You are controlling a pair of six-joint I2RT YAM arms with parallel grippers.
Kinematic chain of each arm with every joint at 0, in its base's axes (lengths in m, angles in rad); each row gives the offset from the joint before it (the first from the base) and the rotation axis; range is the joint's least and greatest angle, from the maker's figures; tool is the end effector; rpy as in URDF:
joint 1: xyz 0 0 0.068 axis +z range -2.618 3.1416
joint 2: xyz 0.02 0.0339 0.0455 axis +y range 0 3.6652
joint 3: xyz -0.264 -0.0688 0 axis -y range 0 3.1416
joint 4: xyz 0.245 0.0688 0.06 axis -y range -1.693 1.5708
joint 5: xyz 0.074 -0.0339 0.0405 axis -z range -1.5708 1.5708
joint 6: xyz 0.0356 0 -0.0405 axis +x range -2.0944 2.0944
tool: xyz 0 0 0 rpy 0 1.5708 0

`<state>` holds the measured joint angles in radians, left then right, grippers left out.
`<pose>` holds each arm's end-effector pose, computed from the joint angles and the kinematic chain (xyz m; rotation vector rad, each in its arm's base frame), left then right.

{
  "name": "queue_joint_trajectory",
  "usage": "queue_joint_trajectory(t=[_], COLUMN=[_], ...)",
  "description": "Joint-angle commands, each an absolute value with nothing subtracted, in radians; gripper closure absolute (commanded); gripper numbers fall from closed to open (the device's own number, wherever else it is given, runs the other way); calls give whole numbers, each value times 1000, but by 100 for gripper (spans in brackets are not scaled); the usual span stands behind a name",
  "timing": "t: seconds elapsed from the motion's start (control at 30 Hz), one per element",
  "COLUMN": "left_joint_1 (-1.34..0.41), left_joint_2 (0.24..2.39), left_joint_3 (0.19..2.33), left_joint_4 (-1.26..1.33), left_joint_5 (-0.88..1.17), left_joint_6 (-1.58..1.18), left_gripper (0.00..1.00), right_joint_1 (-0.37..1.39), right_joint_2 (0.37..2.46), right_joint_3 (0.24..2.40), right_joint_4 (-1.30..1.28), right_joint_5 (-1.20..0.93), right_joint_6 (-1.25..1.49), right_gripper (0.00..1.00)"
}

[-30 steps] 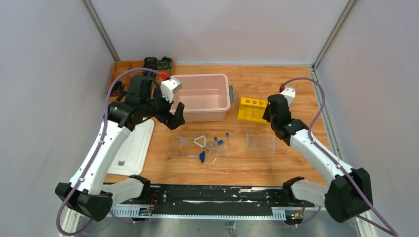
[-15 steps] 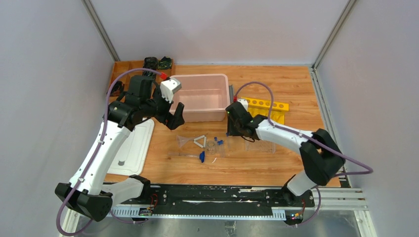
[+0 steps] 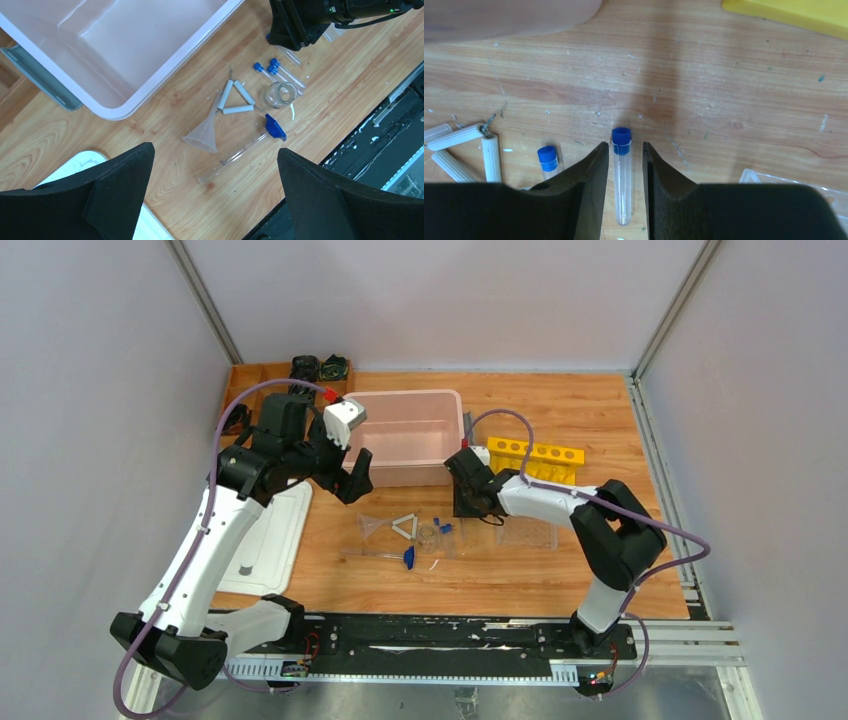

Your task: Organize the chemistry lab equipment

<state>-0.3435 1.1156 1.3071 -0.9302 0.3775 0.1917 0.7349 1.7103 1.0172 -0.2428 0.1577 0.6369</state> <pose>0.1954 -0.0838 0.3840 0.7923 2.1585 -0.5132 0.2621 0.2294 0.1767 -0.0583 2.5291 0.3716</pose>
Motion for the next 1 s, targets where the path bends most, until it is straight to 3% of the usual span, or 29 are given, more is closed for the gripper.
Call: queue_joint_trajectory(t=[0.0, 0.5, 0.87, 0.97], left_joint_1=[-342, -342, -339, -339], left_joint_2=[1101, 1094, 1076, 1078], left_joint_3=[1341, 1355, 1379, 1376], left_joint_4=[-933, -934, -921, -921], left_joint_5=[383, 394, 486, 468], left_joint_6=[207, 209, 194, 192], left_gripper=[0, 0, 0, 0], right_joint_1=[751, 768, 794, 796], right_joint_2=[1737, 1631, 1235, 1265], right_joint_3=[1030, 992, 992, 1018], right_joint_4=[-273, -332, -399, -437], right_joint_5=[196, 258, 319, 322], right_joint_6=[665, 695, 671, 667], right_gripper=[67, 100, 100, 80])
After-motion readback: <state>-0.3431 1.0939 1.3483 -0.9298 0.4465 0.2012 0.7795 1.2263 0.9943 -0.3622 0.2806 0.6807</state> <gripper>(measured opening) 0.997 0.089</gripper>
